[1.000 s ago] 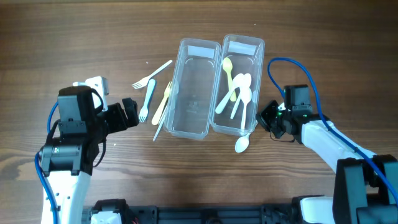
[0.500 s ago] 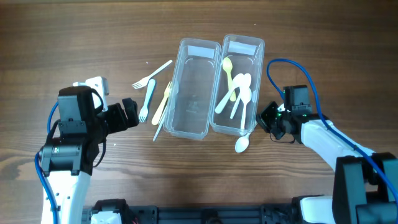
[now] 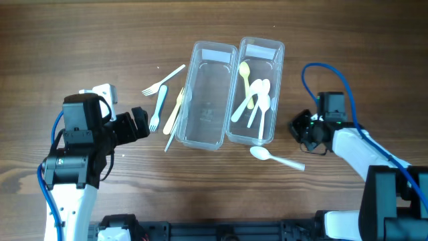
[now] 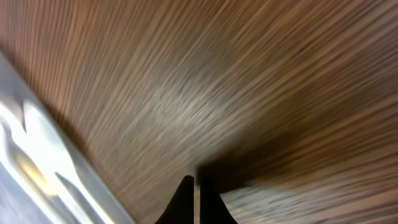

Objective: Pack container

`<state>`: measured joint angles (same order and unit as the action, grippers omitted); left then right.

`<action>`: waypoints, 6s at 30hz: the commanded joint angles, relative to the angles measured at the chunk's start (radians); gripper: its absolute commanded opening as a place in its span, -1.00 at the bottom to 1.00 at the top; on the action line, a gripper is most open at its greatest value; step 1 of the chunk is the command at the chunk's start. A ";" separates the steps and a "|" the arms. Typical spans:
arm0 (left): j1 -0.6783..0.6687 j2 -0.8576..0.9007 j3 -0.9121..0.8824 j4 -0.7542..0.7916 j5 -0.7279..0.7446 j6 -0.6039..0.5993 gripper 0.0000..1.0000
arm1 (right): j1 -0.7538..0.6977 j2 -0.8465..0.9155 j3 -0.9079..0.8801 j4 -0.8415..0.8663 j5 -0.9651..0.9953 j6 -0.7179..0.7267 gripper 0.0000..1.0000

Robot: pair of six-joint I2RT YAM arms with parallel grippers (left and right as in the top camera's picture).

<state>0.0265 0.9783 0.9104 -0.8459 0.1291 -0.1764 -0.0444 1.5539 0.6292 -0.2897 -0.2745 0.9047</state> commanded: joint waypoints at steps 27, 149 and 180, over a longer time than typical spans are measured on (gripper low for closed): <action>0.005 0.000 0.021 0.039 0.016 0.013 0.99 | -0.098 -0.737 -0.014 -0.534 -0.074 -0.718 -0.26; 0.004 0.000 0.021 0.003 0.016 0.012 1.00 | 0.355 -0.127 -0.069 -0.388 0.151 0.901 -0.92; 0.005 0.000 0.021 0.010 0.016 0.013 1.00 | 0.217 -0.466 0.274 -0.226 0.019 -0.357 -0.91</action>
<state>0.0265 0.9783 0.9138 -0.8417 0.1291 -0.1764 0.1738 1.0691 0.8894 -0.5217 -0.1608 0.6144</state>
